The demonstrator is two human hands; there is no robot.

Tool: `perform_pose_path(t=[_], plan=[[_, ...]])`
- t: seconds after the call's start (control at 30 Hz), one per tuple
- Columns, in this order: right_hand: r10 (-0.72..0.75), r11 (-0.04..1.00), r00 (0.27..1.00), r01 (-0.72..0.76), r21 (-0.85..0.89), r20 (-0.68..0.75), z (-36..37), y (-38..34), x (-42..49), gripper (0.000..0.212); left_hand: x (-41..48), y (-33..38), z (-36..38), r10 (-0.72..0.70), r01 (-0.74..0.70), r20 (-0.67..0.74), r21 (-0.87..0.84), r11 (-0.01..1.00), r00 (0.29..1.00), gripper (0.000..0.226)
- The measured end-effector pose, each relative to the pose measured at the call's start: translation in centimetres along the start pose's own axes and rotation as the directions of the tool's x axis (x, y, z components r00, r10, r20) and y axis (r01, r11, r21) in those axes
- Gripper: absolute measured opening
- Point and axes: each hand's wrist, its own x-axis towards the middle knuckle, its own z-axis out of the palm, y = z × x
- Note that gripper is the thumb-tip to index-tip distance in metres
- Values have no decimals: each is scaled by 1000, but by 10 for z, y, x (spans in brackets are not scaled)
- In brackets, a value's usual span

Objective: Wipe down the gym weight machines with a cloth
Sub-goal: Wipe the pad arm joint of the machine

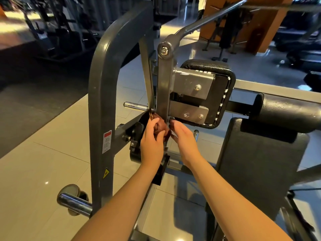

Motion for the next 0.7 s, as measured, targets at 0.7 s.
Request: perform_pose_path(t=[0.7], plan=[[7, 1000, 998, -8, -27, -65, 13, 7, -1, 32, 4, -17, 1, 67, -68, 24, 29, 997, 997, 42]])
